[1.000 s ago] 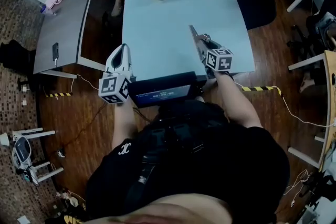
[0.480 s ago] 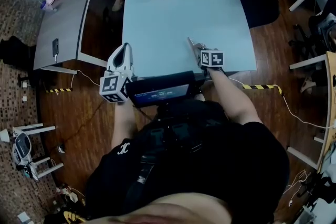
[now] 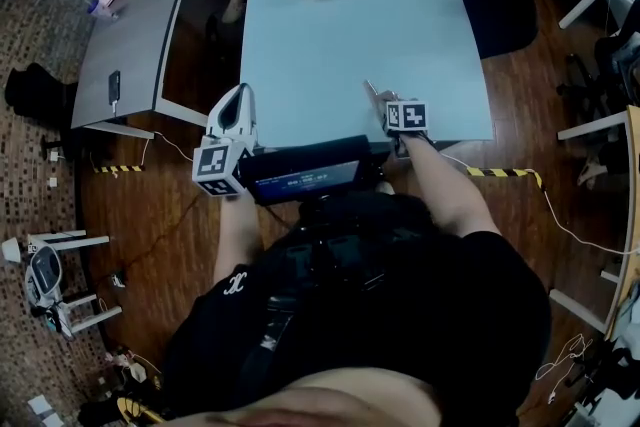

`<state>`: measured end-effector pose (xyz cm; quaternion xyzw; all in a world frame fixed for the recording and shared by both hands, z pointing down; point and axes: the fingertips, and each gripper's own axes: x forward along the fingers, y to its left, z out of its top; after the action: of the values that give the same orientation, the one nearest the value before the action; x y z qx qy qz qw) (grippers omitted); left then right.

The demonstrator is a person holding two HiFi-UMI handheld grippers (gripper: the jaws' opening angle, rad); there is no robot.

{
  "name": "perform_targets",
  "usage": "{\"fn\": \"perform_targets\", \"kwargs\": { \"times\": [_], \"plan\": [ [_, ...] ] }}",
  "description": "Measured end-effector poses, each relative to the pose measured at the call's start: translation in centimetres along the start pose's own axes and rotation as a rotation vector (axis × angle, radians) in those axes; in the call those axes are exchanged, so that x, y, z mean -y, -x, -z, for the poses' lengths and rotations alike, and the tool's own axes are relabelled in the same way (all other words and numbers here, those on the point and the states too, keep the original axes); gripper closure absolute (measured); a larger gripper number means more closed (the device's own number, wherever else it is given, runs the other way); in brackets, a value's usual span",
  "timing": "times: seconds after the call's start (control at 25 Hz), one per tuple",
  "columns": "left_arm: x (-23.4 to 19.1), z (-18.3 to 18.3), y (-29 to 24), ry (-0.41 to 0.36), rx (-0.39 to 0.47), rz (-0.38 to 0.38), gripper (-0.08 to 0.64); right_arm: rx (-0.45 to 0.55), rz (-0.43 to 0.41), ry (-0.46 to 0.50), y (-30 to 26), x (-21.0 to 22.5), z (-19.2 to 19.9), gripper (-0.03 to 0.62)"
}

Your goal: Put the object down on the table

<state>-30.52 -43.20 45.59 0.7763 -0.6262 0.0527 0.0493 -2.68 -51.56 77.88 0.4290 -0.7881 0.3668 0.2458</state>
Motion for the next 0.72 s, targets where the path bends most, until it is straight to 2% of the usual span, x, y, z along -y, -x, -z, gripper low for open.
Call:
{"fn": "perform_targets", "kwargs": {
  "times": [0.08, 0.24, 0.36, 0.48, 0.6, 0.72],
  "plan": [
    [0.1, -0.1, 0.1, -0.005, 0.001, -0.001, 0.569, 0.004, 0.002, 0.052, 0.0, -0.1, -0.1, 0.397],
    [0.3, -0.1, 0.1, -0.01, 0.002, 0.005, 0.569, 0.021, 0.041, 0.158, 0.2, -0.2, -0.4, 0.311],
    [0.5, -0.1, 0.0, -0.005, 0.004, 0.009, 0.569, 0.065, 0.092, 0.261, 1.1, -0.1, -1.7, 0.289],
    [0.8, -0.2, -0.3, -0.003, 0.009, 0.015, 0.569, 0.119, 0.115, 0.324, 2.1, -0.2, -3.2, 0.279],
    [1.0, -0.5, -0.8, -0.004, 0.019, 0.021, 0.569, 0.235, 0.11, 0.314, 4.2, -0.7, -5.9, 0.279],
    [1.5, -0.9, -1.3, -0.005, 0.028, 0.026, 0.569, 0.411, 0.083, 0.279, 8.7, -2.0, -10.0, 0.279]
  ]
}}
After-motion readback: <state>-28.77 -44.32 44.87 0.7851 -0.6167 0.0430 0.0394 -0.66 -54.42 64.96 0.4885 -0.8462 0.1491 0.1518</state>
